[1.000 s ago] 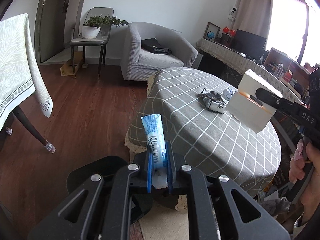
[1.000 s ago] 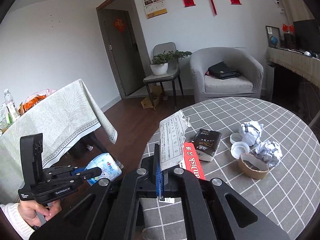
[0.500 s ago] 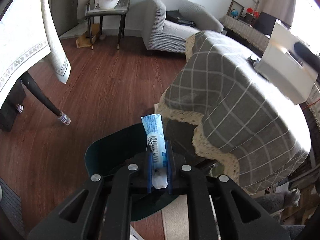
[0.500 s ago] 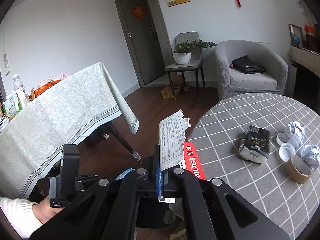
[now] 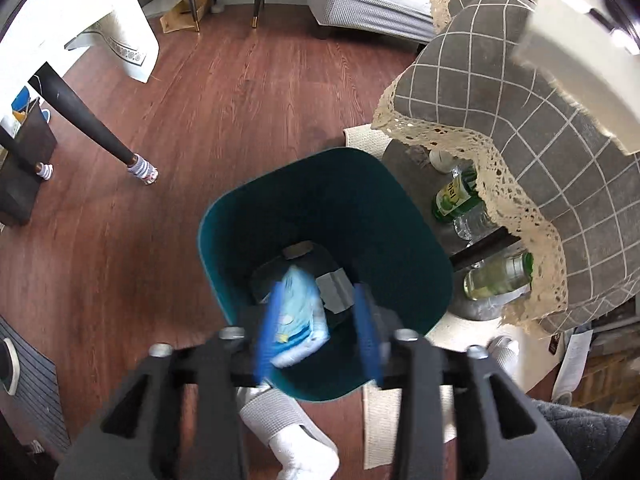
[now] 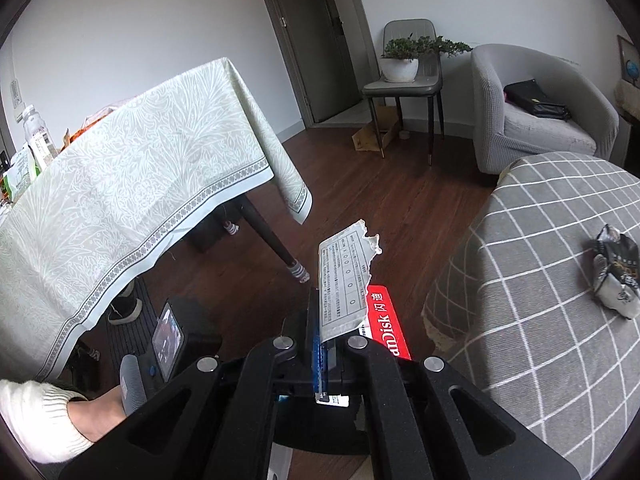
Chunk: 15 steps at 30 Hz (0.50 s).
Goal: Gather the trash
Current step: 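Carry both items over the teal bin and open the left tool, then open the right tool to drop the SanDisk packaging into the bin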
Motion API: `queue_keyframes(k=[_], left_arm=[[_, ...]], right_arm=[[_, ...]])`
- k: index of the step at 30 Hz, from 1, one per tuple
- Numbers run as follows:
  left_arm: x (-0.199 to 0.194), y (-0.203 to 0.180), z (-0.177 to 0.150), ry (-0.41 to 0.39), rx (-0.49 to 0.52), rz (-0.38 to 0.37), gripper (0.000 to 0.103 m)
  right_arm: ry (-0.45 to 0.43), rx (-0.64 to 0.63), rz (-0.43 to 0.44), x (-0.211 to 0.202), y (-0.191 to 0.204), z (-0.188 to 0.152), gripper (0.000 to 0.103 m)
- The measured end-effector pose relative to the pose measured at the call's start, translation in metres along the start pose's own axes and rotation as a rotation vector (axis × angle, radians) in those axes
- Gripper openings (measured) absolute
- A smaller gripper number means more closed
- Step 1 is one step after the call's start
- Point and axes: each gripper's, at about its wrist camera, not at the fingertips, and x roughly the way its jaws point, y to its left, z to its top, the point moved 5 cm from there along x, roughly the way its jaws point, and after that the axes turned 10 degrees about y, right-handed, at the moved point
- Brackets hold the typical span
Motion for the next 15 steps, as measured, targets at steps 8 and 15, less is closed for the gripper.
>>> queue_keyframes(k=[8, 15], left_arm=[[-0.015, 0.011, 0.002, -0.032, -0.011, -0.012, 0.051], [-0.045, 0.023, 0.005, -0.115, -0.045, -0.044, 0.053]], right_arm=[[0.099, 0.001, -0.007, 0.046, 0.009, -0.010, 0.000], [0.167, 0.005, -0.024, 0.074, 0.008, -0.018, 0.000]])
